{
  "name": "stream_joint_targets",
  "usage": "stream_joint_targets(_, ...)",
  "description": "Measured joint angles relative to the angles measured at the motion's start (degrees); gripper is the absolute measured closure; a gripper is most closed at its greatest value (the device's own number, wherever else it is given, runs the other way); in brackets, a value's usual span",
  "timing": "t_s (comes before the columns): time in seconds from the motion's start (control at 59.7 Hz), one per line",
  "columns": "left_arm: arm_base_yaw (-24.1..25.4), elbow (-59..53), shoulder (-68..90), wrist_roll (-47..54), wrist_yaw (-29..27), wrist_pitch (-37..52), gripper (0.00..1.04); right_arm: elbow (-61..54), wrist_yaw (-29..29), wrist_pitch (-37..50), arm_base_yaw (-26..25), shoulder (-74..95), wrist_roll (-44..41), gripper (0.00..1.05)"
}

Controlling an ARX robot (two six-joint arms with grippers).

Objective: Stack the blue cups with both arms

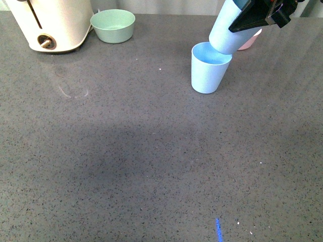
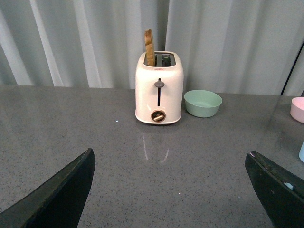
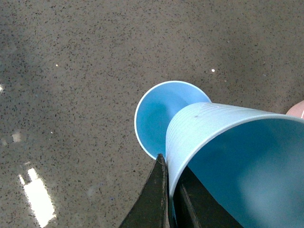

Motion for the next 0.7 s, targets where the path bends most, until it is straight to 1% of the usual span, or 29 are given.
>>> stream_joint_targets(0.536,0.0,0.0,0.0,0.0,0.0,0.0,0.09,1.9,2.0,-1.2,2.1,3.1,-0.4,1.03)
stream_joint_targets(0.704,0.0,0.0,0.0,0.0,0.0,0.0,0.09,2.0,2.9,0.7,2.3,4.0,-0.4,1.03)
